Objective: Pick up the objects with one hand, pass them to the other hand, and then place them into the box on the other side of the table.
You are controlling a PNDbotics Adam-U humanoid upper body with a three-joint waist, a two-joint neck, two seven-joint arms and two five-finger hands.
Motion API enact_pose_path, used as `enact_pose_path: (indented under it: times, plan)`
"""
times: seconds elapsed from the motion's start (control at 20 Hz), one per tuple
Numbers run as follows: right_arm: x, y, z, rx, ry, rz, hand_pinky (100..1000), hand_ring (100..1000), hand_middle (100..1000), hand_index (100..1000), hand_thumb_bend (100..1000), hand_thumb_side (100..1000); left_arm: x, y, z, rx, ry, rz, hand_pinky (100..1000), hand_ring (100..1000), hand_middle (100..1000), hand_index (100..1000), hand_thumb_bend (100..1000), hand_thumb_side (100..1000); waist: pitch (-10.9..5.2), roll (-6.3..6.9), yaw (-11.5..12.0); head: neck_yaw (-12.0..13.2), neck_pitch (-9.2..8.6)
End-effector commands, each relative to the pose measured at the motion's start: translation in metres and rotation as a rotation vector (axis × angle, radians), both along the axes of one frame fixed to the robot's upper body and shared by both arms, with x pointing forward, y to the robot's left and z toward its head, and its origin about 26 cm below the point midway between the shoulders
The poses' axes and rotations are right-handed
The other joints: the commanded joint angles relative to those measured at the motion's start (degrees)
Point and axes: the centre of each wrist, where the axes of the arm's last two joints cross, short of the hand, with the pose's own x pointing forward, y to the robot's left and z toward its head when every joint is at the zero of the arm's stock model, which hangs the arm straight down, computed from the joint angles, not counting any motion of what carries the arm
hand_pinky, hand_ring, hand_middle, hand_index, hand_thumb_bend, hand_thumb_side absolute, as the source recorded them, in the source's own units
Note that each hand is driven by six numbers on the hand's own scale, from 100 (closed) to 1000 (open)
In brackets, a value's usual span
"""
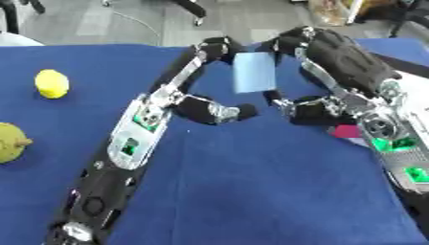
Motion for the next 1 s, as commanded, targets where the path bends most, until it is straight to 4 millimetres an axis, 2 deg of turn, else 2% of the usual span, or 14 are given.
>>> enact_pose_path:
  times: [0.05,0.6,1.0]
  plan:
    - [-0.0028,-0.0011,0.0146,0.028,-0.05,0.016,696,773,540,403,100,100,-0.0018,-0.0073,-0.0021,0.024,-0.012,0.003,762,685,701,796,630,439,0.51,-0.59,-0.1,-0.3,-0.14]
    - [-0.0024,-0.0027,0.0139,0.032,-0.036,0.031,690,776,541,402,100,100,0.0011,-0.0026,-0.0043,-0.131,0.016,0.213,760,705,733,819,655,460,0.48,-0.52,-0.5,-0.5,-0.14]
    - [-0.0021,-0.0043,0.0135,0.034,-0.039,0.026,689,775,540,402,100,100,0.0005,-0.003,-0.0047,-0.179,0.017,0.224,762,708,735,822,656,461,0.47,-0.49,-0.4,-1.0,-0.14]
